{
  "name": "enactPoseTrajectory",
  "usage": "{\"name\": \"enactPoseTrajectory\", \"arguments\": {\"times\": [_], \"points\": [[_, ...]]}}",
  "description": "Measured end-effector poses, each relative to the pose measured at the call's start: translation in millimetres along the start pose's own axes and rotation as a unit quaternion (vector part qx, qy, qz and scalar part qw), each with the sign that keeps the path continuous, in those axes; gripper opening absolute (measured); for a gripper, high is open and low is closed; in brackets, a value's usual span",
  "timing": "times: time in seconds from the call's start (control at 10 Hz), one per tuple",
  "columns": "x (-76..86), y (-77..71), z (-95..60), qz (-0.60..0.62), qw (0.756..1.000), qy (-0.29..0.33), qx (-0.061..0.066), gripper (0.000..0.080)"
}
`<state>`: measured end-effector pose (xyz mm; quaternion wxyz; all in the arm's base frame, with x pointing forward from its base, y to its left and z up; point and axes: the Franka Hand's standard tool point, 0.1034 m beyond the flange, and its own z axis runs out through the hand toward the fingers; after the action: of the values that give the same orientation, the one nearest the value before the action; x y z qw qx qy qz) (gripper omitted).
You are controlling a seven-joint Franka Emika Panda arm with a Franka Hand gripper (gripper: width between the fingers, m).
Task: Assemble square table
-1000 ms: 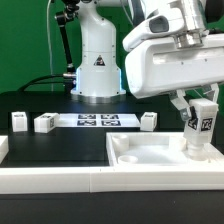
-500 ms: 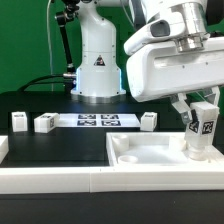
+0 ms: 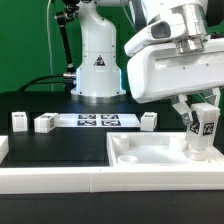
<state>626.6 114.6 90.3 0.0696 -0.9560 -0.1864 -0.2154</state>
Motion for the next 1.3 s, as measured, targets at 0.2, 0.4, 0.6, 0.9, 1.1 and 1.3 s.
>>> {"name": "enactPoseTrajectory", "arguments": {"times": [0.2, 0.4, 0.6, 0.9, 1.1, 1.3], "points": [[0.2, 0.4, 3.3, 0.001, 1.000, -0.001, 0.001, 0.0290], [-2.9, 0.1, 7.2, 0.003, 1.000, -0.003, 0.003, 0.0290], [-4.4, -0.1, 9.8, 0.003, 1.000, 0.001, 0.000, 0.0290], [-7.1, -1.4, 8.6, 0.001, 1.000, 0.027, -0.016, 0.0290], [-9.1, -2.3, 8.0, -0.001, 0.999, 0.043, -0.025, 0.0290], [-9.4, -1.8, 7.6, 0.000, 0.998, 0.048, -0.028, 0.0386]]}}
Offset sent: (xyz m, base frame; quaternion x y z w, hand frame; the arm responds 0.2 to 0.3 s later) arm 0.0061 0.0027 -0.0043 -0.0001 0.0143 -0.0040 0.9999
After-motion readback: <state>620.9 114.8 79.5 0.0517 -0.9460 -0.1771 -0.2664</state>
